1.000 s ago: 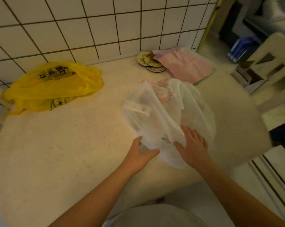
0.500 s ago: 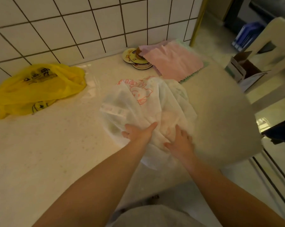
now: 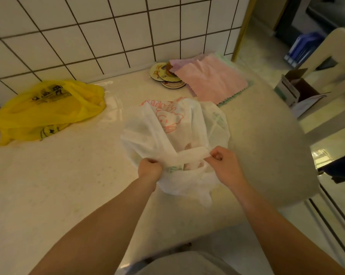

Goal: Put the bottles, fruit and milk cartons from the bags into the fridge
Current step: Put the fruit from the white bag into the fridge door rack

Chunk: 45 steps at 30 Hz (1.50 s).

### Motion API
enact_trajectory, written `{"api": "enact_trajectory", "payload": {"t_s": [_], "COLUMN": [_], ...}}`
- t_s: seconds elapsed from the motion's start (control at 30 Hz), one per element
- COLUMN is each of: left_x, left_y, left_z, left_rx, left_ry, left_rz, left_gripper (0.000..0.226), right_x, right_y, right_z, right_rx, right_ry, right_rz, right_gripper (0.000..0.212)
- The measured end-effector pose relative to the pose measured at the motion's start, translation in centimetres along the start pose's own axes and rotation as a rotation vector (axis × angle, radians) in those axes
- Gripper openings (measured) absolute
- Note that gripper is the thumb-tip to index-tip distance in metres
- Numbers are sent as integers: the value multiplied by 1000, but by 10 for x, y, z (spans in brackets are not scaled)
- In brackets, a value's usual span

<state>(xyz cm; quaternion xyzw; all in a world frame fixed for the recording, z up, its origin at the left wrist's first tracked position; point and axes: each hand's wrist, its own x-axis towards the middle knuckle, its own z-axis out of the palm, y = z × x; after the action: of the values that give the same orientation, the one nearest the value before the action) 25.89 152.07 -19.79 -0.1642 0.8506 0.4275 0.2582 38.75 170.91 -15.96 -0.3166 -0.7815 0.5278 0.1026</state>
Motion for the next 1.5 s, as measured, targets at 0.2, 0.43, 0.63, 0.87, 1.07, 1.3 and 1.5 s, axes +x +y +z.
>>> {"api": "enact_trajectory", "payload": {"t_s": [0.2,0.43,0.63,0.87,1.07,1.3,1.5], "left_x": [-26,-33,-25,-34,-35,-18,-12], "left_y": [17,29,26,24,13,-34,-82], "left_z": [-26,-83,-145,-189,-251,-356,-440], "left_rx": [-286,-205,-162,-594,-839,-918,-852], "left_ry": [116,-41,-63,-12,-2,175,358], "left_rz": [37,9,43,69,132,195,305], "left_gripper": [18,69,45,24,22,20,21], "right_x": [-3,22,50,51,30,-17,-68], "right_y": [-68,-123,-188,-272,-325,-371,-400], "right_z": [-16,-11,20,87,162,266,346], "right_rx": [160,582,771,878,858,842,886], "right_ry": [-93,-71,-164,-149,-143,-236,-368], "right_rz": [-79,60,-27,-74,-79,-97,-104], "right_gripper": [20,33,39,43,42,41,41]}}
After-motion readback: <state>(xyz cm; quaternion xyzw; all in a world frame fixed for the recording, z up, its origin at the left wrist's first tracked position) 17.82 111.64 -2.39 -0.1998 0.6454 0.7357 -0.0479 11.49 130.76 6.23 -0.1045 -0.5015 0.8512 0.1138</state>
